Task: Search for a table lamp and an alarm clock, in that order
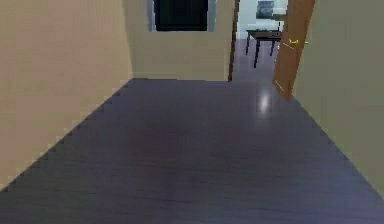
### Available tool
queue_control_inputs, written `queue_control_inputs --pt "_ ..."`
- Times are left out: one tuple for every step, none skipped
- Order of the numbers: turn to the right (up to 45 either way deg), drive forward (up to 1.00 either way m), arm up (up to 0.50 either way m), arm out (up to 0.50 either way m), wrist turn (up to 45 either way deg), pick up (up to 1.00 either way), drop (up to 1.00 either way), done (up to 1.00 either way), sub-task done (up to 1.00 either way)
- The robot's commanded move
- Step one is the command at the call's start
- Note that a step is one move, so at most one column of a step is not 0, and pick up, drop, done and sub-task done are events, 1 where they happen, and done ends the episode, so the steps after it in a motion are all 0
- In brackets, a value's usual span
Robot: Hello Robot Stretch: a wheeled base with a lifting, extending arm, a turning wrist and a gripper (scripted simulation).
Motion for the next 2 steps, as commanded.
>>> queue_control_inputs --pt "18.0 0.0 0.0 0.0 0.0 0.0 0.0 0.0 0.0" --pt "0.0 1.0 0.0 0.0 0.0 0.0 0.0 0.0 0.0"
